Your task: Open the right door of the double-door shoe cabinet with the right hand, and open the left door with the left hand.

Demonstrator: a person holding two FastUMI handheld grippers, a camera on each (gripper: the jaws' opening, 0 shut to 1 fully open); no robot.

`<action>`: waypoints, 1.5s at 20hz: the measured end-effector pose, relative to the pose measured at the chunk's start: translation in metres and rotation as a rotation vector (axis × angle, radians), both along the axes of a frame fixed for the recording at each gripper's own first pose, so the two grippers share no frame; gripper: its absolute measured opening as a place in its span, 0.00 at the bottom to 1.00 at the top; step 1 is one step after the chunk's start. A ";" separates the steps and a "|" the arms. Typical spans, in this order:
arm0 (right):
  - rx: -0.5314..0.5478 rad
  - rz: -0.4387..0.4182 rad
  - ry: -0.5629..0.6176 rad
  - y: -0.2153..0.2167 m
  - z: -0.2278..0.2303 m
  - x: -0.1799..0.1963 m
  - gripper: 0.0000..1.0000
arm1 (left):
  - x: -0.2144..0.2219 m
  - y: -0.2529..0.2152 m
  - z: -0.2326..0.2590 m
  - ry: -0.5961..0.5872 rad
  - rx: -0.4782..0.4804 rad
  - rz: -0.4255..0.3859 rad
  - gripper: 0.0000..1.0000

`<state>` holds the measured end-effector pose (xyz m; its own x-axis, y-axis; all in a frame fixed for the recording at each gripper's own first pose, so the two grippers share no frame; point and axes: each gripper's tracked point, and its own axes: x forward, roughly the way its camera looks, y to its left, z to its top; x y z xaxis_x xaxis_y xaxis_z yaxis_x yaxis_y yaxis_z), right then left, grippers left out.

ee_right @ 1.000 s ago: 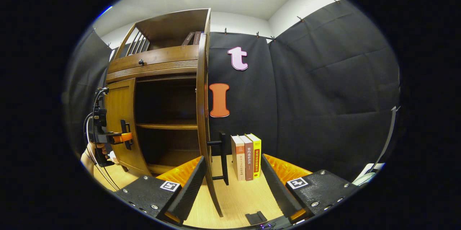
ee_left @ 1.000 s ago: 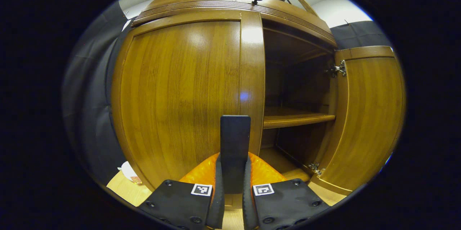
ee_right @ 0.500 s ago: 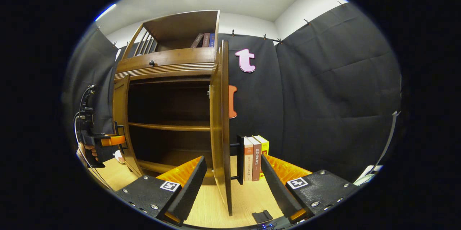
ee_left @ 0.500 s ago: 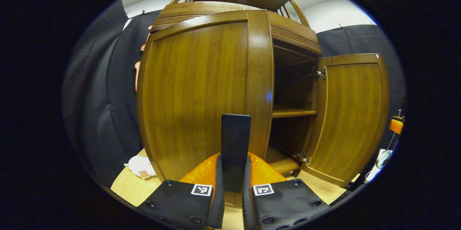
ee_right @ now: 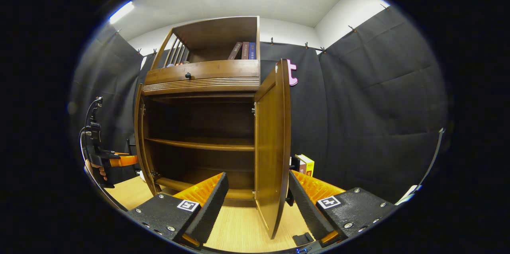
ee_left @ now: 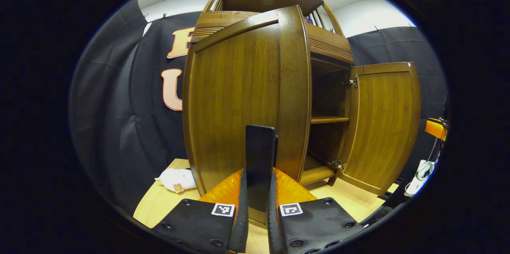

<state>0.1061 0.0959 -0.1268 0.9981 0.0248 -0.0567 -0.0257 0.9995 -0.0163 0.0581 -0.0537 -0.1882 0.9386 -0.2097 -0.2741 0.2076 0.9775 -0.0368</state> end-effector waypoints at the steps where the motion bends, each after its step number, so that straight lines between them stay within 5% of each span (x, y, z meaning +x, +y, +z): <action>1: -0.002 0.006 0.000 0.002 0.001 0.000 0.99 | -0.003 0.005 0.002 0.002 -0.001 0.009 0.27; 7: 0.011 0.027 0.013 0.015 0.005 0.001 0.99 | -0.023 0.039 0.009 -0.002 0.017 0.023 0.29; 9: 0.013 0.029 0.017 0.019 0.005 0.001 0.99 | -0.028 0.052 0.011 -0.007 0.024 0.021 0.17; 16: 0.009 0.048 0.012 0.041 0.015 0.007 0.99 | -0.043 0.097 0.016 -0.018 0.043 0.041 0.13; 30: 0.004 0.070 0.026 0.077 0.019 0.032 0.99 | -0.044 0.159 0.015 -0.011 0.001 0.041 0.15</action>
<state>0.1385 0.1731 -0.1078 0.9921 0.0951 -0.0820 -0.0962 0.9953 -0.0105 0.0143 0.1049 -0.1728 0.9494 -0.1706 -0.2637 0.1676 0.9853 -0.0341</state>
